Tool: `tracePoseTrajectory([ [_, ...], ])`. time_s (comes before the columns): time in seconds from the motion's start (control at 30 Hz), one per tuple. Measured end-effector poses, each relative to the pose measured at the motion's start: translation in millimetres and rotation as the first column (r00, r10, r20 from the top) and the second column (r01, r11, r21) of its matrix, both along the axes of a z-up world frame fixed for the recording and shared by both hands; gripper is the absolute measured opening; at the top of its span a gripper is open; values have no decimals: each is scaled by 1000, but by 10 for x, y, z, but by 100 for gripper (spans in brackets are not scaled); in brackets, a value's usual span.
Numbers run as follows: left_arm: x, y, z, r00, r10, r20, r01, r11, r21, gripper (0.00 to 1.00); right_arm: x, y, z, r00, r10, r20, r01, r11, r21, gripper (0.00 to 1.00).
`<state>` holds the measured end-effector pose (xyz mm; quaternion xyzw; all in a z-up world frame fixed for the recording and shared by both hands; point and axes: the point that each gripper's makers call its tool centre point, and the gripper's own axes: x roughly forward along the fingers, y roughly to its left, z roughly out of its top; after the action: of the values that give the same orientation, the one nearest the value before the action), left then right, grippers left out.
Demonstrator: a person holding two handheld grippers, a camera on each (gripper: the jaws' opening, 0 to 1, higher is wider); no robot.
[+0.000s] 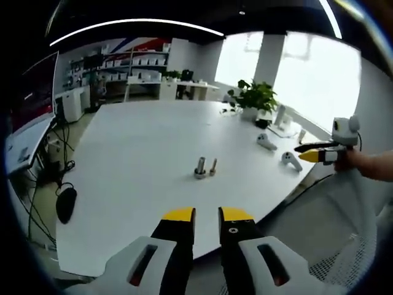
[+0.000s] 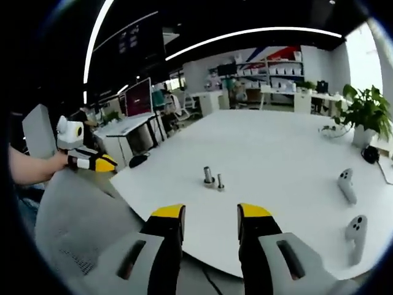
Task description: Place the washer onto the threaded stud by aligning its center hole with the stud, sliding it down to the base, and recovering from edge contact or off-axis alignment until the washer reaches the visible bottom stop.
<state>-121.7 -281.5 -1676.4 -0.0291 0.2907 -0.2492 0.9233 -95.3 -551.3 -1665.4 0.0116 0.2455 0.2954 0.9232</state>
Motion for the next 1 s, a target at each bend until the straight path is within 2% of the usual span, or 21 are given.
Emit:
tracePoseTrajectory([
  [0.07,7,12,1,1000,10,-1,-10,1000,2,12,0,5,4,1000,1,3,-1,1000,-3,36],
  [0.13,4,20,-7,1000,11,-1,-11,1000,5,12,-40,9,-38,1000,2,-13,-2,999,-32,38],
  [0.23,-6,40,-18,1000,22,-7,-22,1000,6,12,-84,35,-59,999,40,-5,-40,994,-99,40],
  [0.3,11,50,-15,1000,27,-6,-27,1000,5,12,-79,30,-61,999,34,0,-34,992,-118,41],
  [0.47,10,58,-1,999,36,2,-36,999,2,12,-85,28,-46,1000,12,-7,-12,997,-70,43],
  [0.67,16,21,0,1000,26,-1,-26,1000,-6,15,-42,-25,-35,1000,-24,-12,24,1000,-1,41],
  [0.83,-7,7,-28,1000,17,-13,-17,1000,0,15,-55,12,-54,1000,-9,-7,9,1000,-21,39],
  [1.0,11,36,-14,999,33,-6,-33,999,-8,15,-62,11,-48,1000,-15,-17,15,1000,5,38],
])
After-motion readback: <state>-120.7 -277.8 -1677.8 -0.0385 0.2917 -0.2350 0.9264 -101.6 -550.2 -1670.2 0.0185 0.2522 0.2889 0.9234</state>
